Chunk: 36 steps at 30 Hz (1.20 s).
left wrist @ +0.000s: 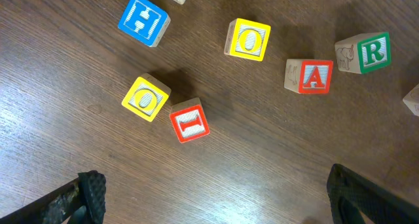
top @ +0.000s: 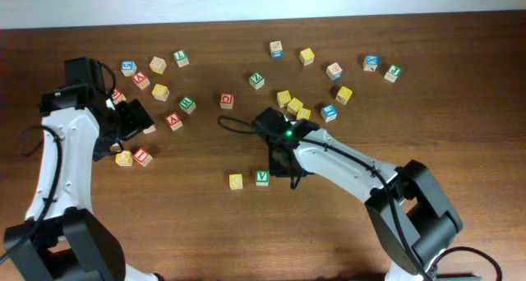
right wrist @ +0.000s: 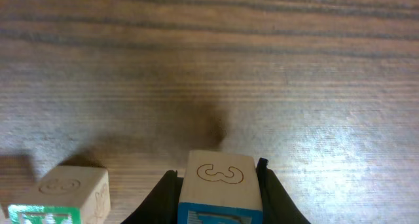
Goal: Spell out CVPR
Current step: 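Carry the P block and set it right of the V block, then move the right gripper to the green R block and grasp it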
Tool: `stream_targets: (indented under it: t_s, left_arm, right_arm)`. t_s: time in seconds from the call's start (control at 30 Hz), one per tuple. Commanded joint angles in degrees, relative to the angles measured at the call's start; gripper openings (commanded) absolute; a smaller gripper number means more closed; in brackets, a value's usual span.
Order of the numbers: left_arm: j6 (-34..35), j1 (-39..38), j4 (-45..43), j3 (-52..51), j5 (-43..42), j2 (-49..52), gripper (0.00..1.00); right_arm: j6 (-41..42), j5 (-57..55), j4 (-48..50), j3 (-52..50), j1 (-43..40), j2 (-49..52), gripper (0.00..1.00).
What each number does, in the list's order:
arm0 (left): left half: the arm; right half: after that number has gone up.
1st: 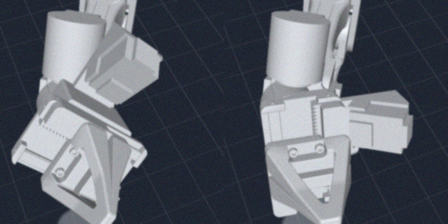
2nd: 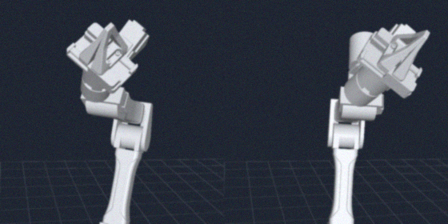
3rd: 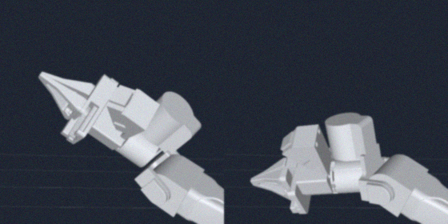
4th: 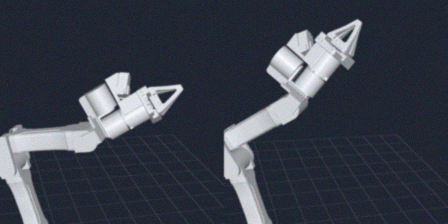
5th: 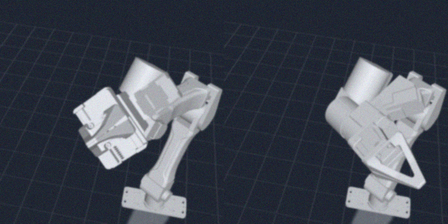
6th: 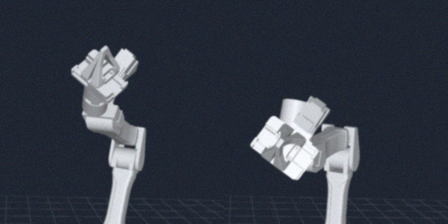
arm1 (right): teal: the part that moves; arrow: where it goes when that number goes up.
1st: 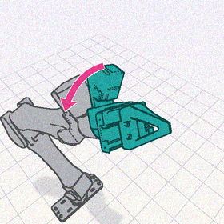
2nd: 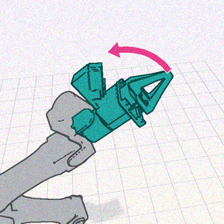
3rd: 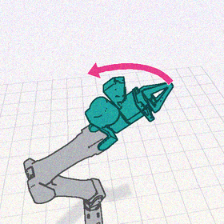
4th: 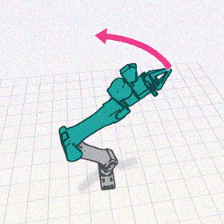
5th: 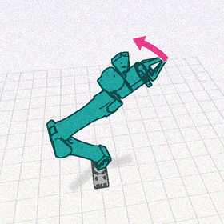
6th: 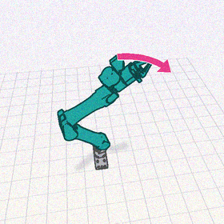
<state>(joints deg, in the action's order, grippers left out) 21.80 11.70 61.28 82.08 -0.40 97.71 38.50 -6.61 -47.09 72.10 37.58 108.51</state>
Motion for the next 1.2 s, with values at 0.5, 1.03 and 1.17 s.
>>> stream_targets:
  t_s: [0.5,1.03,1.17]
  left_arm:
    - [-0.9,0.1,-0.1,0.6,0.2,-0.8,0.99]
    - [-0.9,0.1,-0.1,0.6,0.2,-0.8,0.99]
    - [-0.9,0.1,-0.1,0.6,0.2,-0.8,0.99]
  right_arm:
    - [-4.2,4.5,1.5,-2.6,-0.6,0.8,0.28]
    - [-8.3,-0.2,-4.7,6.8,-0.6,0.8,0.43]
    - [-16.9,-3.1,-3.8,13.2,-1.2,0.8,0.52]
